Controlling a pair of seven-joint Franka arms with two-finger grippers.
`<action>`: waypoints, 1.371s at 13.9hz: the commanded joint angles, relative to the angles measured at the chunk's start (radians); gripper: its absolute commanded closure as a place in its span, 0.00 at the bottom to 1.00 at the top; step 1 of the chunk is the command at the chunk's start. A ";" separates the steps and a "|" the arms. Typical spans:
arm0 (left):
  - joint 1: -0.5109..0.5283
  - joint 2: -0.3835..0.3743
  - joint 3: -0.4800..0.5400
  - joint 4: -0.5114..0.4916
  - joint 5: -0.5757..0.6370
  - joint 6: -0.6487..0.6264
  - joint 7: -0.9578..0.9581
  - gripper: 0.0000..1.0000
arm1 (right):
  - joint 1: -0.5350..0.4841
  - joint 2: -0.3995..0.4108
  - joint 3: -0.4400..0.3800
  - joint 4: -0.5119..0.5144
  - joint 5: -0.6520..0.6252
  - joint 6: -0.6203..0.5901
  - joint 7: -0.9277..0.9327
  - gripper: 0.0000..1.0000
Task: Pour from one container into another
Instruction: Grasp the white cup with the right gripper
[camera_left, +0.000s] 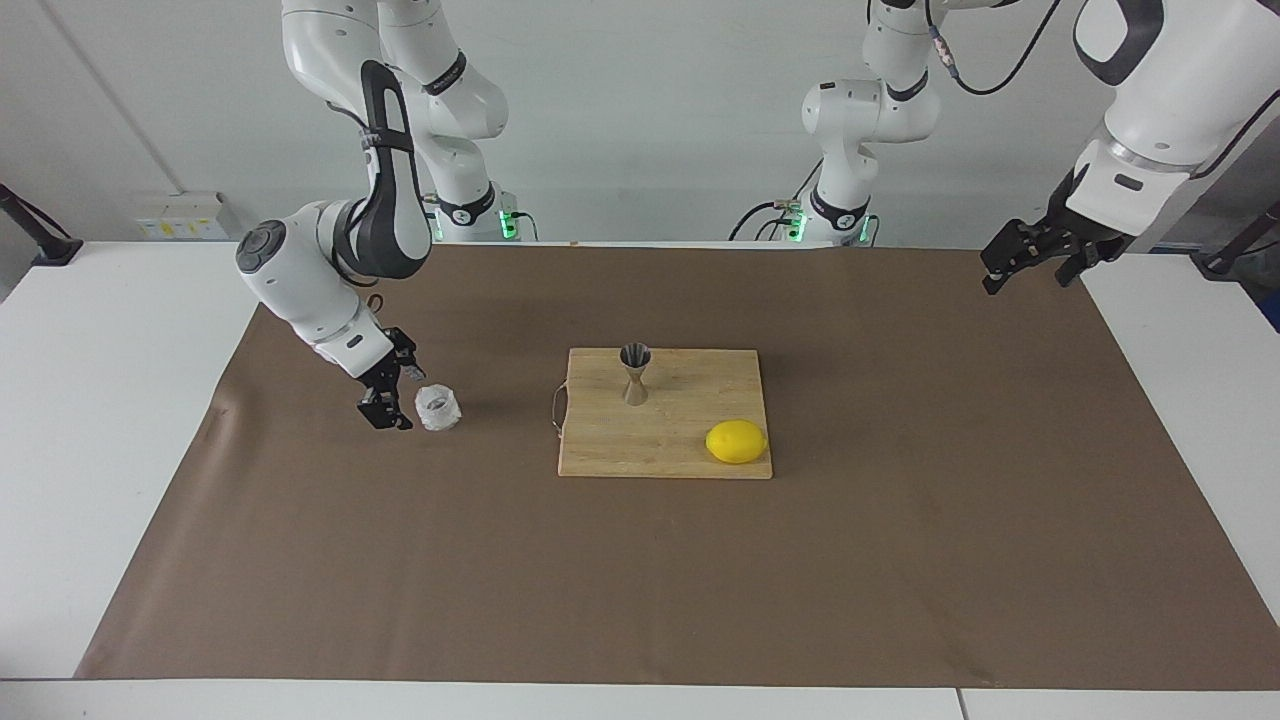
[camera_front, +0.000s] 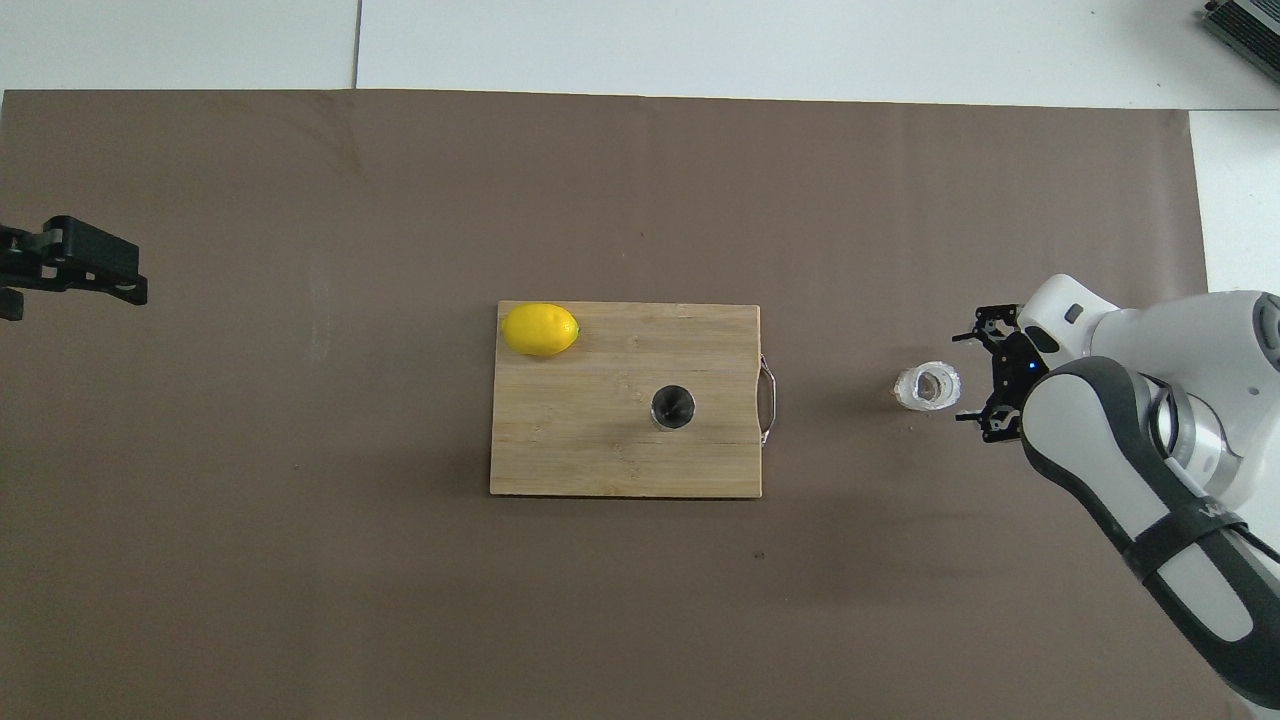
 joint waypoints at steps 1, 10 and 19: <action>-0.010 -0.025 -0.022 -0.103 -0.007 0.081 0.043 0.00 | -0.001 0.006 0.006 -0.050 0.079 0.072 -0.094 0.00; 0.006 -0.052 -0.006 -0.111 -0.039 0.116 0.207 0.00 | 0.043 0.034 0.009 -0.070 0.148 0.148 -0.108 0.00; 0.007 -0.059 -0.003 -0.128 -0.034 0.128 0.207 0.00 | 0.045 0.033 0.007 -0.078 0.151 0.148 -0.151 0.49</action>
